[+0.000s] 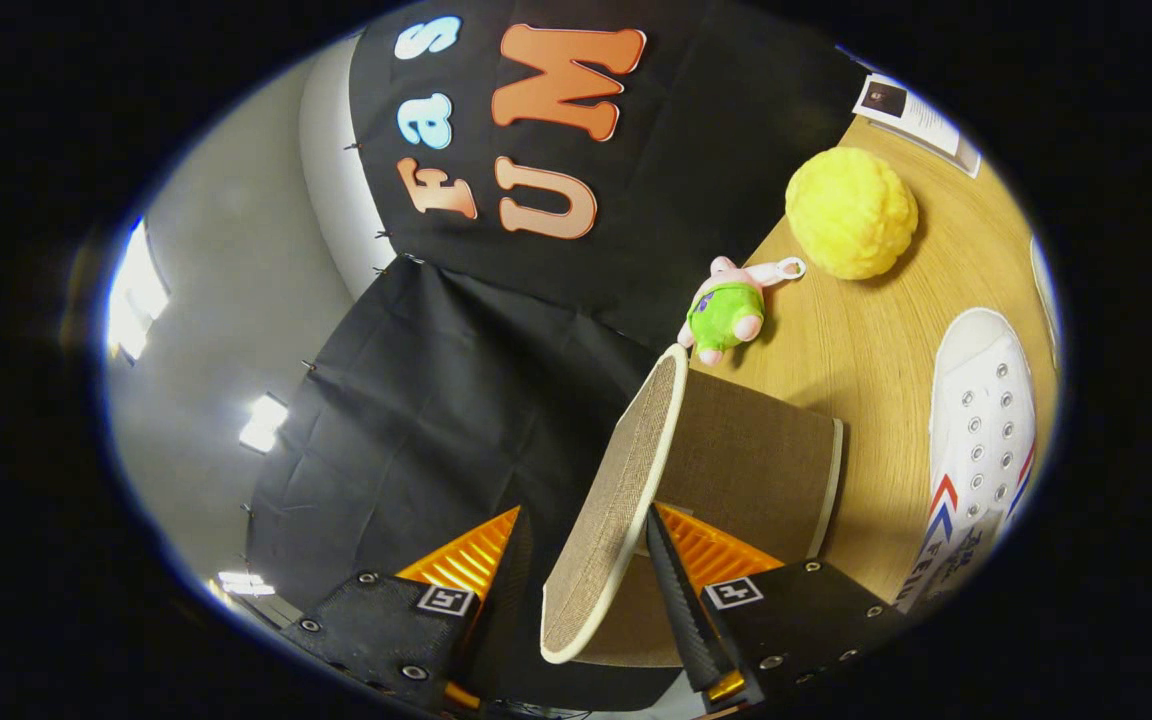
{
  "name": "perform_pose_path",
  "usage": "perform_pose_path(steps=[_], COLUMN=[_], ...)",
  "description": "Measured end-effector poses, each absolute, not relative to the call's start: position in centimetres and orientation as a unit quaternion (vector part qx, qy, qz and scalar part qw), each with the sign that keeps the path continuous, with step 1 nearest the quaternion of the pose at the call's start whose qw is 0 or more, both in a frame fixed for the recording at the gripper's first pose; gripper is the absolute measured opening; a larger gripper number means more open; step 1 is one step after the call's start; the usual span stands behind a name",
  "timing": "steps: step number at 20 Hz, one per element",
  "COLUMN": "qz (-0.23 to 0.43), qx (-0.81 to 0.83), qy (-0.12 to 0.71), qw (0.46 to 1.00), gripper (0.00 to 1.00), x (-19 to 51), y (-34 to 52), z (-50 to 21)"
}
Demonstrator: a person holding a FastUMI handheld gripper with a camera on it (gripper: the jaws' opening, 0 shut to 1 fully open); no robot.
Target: Open the storage box then place both shoes into the box .Put the left shoe in first, then the right shoe, with the right side of both shoes facing outward in a uniform manner.
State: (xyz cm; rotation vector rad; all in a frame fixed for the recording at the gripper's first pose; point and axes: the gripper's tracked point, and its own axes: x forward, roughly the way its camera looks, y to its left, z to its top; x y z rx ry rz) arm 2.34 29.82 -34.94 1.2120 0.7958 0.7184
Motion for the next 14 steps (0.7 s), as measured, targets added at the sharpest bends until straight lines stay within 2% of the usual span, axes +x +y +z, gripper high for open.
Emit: perform_pose_path(steps=[2, 3, 5, 6, 8, 10, 14], qz=[0.322, 0.313, 0.297, 0.292, 0.290, 0.282, 0.299], qx=[0.547, 0.549, 0.521, 0.513, 0.517, 0.523, 0.520], qy=[0.350, 0.345, 0.353, 0.365, 0.369, 0.368, 0.346], qw=[0.689, 0.693, 0.718, 0.720, 0.716, 0.715, 0.721], gripper=[0.62, 0.50, 0.35, 0.36, 0.26, 0.22, 0.14], x=[2.4, 3.0, 3.2, 2.9, 2.8, 3.0, 3.6], y=[29.9, 29.9, 30.1, 30.3, 30.8, 30.8, 31.1], z=[-34.6, -34.4, -36.0, -36.7, -36.8, -36.5, -32.7])
